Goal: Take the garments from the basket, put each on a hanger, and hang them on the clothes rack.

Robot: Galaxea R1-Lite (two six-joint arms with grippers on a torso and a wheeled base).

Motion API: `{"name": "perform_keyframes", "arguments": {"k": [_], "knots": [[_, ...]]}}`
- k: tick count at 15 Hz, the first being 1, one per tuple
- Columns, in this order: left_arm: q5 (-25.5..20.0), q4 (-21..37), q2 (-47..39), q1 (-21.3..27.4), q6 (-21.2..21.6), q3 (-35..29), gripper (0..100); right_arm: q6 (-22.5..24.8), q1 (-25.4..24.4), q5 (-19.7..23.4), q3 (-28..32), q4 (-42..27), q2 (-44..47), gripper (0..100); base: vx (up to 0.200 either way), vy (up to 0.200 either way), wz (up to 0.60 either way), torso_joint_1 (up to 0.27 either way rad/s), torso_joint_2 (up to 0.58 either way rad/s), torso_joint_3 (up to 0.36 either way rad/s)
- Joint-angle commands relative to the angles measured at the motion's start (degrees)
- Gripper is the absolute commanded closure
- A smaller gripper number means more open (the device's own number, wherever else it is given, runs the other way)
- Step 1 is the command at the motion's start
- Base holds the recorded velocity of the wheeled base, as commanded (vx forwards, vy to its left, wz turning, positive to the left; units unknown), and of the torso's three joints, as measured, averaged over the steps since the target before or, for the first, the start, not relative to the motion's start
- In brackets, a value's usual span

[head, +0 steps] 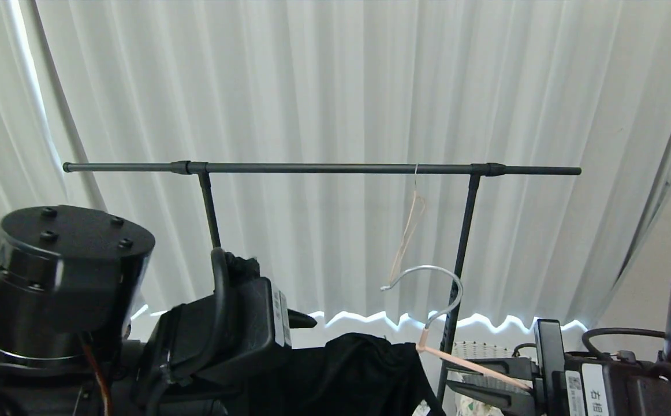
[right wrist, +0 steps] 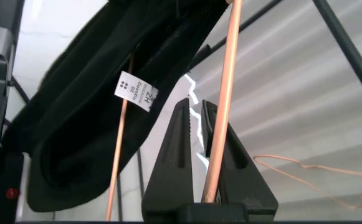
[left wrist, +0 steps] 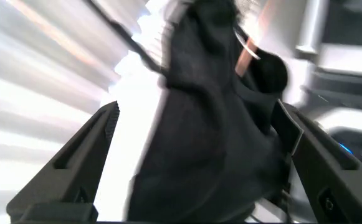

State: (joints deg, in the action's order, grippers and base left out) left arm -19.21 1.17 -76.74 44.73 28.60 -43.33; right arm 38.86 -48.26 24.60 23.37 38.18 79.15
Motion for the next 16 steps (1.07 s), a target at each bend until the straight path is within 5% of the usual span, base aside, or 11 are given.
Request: {"name": "perform_keyframes", "arguments": {"k": [1,5,6,12,13,16], "knots": [[-0.3,0.0,-2.6,-0.1,-0.2,1.2,0,0.6,-2.0,-0.2,-0.1,0.1,0.1,100,0.000,0.000,0.00,0.000,0.00,0.000],[-0.4,-0.2,-4.0,-0.9,-0.2,1.9,0,0.9,-3.2,-0.5,0.2,0.1,-0.1,100,0.000,0.000,0.00,0.000,0.00,0.000],[-0.4,-0.2,-4.0,-0.9,-0.2,2.4,100,0.9,-3.2,-0.5,0.3,0.1,-0.1,100,0.000,0.000,0.00,0.000,0.00,0.000],[0.0,-0.2,-3.9,-0.9,-0.1,2.5,100,1.0,-3.3,-0.8,0.2,0.1,-0.2,100,0.000,0.000,0.00,0.000,0.00,0.000],[-0.1,-0.2,-3.9,-0.9,-0.1,2.5,100,1.0,-3.3,-0.8,0.2,0.1,-0.2,0,0.000,0.000,0.00,0.000,0.00,0.000],[0.0,-0.2,-3.9,-1.0,-0.2,2.7,100,1.0,-3.3,-0.9,0.1,0.1,-0.3,0,0.000,0.000,0.00,0.000,0.00,0.000]]}}
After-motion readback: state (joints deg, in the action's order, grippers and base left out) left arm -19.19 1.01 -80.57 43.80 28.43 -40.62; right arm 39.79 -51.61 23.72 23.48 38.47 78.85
